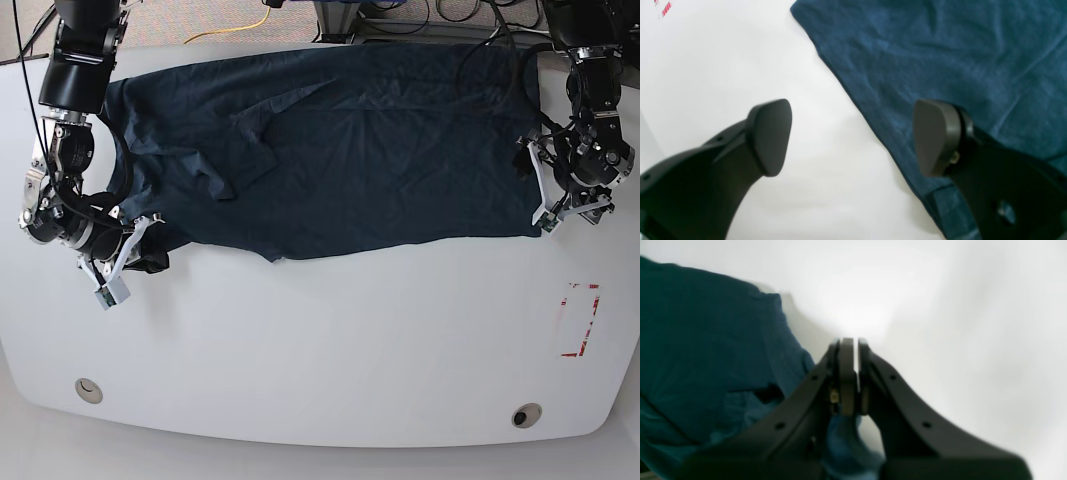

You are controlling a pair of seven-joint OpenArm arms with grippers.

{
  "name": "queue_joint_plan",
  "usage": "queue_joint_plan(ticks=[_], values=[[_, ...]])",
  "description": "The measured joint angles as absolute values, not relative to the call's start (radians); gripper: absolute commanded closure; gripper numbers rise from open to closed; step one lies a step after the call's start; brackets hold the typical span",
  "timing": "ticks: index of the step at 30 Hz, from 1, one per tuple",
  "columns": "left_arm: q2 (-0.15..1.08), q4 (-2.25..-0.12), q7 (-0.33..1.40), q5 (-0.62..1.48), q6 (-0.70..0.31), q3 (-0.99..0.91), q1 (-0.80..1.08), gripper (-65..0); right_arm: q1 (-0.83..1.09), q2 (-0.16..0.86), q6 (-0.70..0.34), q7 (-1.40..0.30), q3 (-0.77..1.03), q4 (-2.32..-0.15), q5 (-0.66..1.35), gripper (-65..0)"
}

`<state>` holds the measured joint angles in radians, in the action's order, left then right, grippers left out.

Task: Layout the t-shirt on the table in an organized manner, then fold the t-shirt properly
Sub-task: 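Move the right gripper along the side edge to the hem corner and grasp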

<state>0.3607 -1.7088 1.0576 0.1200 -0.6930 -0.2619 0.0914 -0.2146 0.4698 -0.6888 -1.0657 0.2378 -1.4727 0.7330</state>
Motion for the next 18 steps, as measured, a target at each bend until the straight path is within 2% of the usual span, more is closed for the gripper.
queue_joint_plan(ticks=[18], values=[[0.361,-1.709,1.058,0.120,-0.693,-0.264,0.094,-52.5,-0.313,0.529,-0.692,-1.078,0.236,-1.465,0.732,0.0]])
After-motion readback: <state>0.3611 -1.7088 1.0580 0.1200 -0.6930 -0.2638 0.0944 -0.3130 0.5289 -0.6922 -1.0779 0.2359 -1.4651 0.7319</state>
